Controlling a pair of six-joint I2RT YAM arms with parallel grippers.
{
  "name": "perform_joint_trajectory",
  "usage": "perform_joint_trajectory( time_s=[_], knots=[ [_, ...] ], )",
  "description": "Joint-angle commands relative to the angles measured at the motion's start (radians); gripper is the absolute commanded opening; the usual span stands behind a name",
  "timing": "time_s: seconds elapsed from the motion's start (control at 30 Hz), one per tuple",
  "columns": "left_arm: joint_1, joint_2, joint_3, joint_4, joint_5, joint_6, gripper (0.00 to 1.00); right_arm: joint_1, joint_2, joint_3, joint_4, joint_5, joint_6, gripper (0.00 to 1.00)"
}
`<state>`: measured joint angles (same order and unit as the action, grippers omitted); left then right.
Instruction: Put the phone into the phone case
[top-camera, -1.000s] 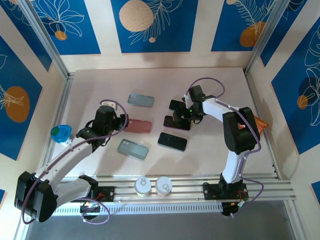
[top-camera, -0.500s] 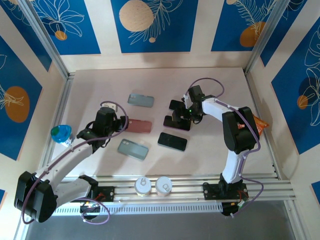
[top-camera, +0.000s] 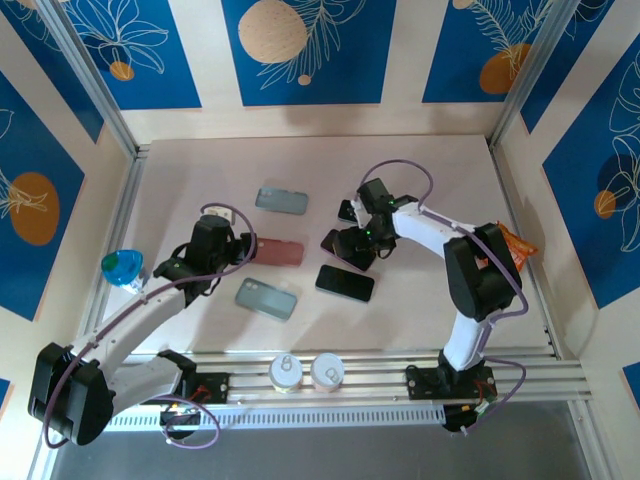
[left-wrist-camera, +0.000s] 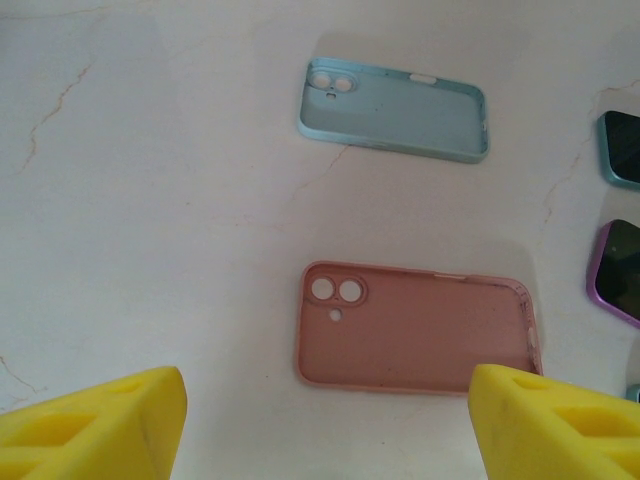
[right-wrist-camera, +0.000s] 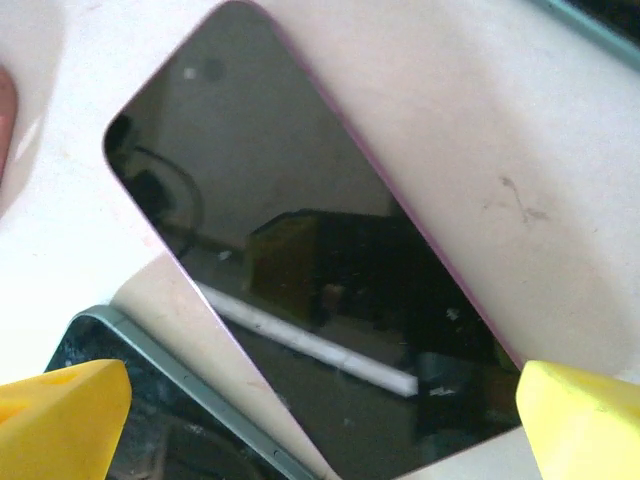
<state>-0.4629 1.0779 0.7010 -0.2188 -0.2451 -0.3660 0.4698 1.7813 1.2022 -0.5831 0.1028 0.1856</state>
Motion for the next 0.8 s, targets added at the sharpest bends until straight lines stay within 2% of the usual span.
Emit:
perform_joint_trajectory(
  time_s=[0.0,0.23,0.77],
  knots=[
    [-0.011,-0.026,-0.012,-0.013,-0.022,-0.013,0.75,0.060,-0.031,0.025,-0.029,0.140,-0.118,0.99],
    [-0.011,-0.041,-0.020,-0.014,-0.023,-0.024,0.75,0.102,0.033,0.062,-0.004,0.204,-0.218,0.99],
    [-0.011,-0.047,-0.015,-0.033,-0.034,-0.018,0.75,0.136,0.173,0.151,-0.019,0.217,-0.235,0.99]
  ],
)
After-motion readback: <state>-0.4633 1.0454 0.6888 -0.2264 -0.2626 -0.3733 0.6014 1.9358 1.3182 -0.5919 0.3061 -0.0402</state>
